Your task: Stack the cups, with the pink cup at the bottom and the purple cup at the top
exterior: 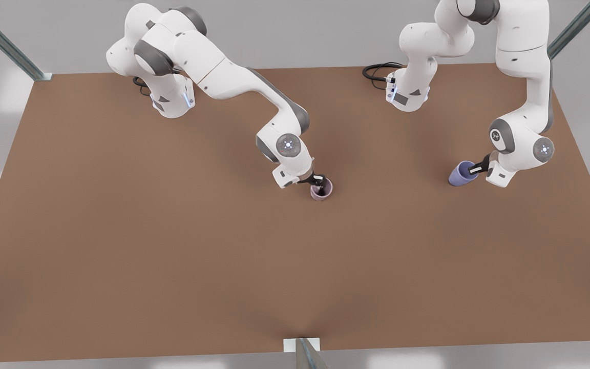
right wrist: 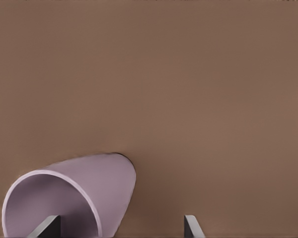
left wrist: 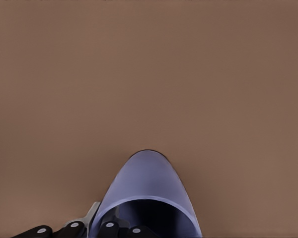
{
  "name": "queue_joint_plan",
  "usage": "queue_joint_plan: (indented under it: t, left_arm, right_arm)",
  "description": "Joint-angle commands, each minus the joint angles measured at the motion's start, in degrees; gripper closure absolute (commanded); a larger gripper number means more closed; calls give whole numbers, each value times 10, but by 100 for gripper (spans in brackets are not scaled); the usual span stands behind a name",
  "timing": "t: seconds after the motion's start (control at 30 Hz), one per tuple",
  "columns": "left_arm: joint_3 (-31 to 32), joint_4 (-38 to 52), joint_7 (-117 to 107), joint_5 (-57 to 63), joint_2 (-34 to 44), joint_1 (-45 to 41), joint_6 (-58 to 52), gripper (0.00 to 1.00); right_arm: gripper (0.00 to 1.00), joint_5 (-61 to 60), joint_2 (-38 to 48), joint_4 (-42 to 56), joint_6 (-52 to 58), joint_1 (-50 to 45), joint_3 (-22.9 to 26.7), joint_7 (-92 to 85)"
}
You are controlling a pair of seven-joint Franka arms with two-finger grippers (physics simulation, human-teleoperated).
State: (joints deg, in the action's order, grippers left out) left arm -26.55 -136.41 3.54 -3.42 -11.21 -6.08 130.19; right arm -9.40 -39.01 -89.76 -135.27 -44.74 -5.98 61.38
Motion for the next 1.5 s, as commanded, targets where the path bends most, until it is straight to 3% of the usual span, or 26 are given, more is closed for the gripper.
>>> queue_joint_plan:
  t: [0.0, 0.07, 0.1, 0.2, 0.27, 0.37, 0.43, 0.6, 0.83, 0.97, 1.1, 1.47]
  left_arm:
    - [1, 1, 0, -9, 1, 0, -1, 79]
    - [5, 3, -2, -9, 14, 0, -4, 79]
    - [6, 4, -1, -9, 22, 0, -5, 79]
    - [34, 16, -6, -9, 65, -4, -19, 79]
    - [53, 49, -7, -9, 79, -7, -47, 79]
    - [116, 120, -80, -19, 74, -7, -114, 79]
    - [149, 147, -109, -34, 73, -8, -141, 79]
    - [268, 174, -223, -59, 70, -9, -146, 79]
    - [442, 224, -457, -120, 42, -12, -141, 79]
    - [444, 253, -505, -139, 18, -53, -140, 79]
    - [489, 259, -537, -147, 2, -57, -138, 79]
    - [488, 281, -567, -138, -50, -94, -123, 79]
  right_arm:
    - [3, -1, 5, 0, 0, 0, 0, -4]
    - [1, -1, 72, -25, 19, 10, 8, -18]
    - [0, -1, 126, -31, 97, 11, 42, -55]
    - [0, 4, 281, -79, 228, 224, 51, -310]
    - [0, 105, 314, -70, 303, 341, 48, -467]
    - [0, 110, 344, -47, 367, 430, 51, -580]
    - [0, 104, 342, -18, 392, 428, 79, -583]
    - [0, 91, 303, 48, 392, 431, 78, -577]
    - [0, 74, 305, 49, 386, 432, 104, -576]
    - [0, 74, 306, 56, 388, 432, 106, -576]
    - [0, 74, 306, 59, 390, 432, 106, -576]
    - [0, 74, 306, 60, 386, 432, 106, -576]
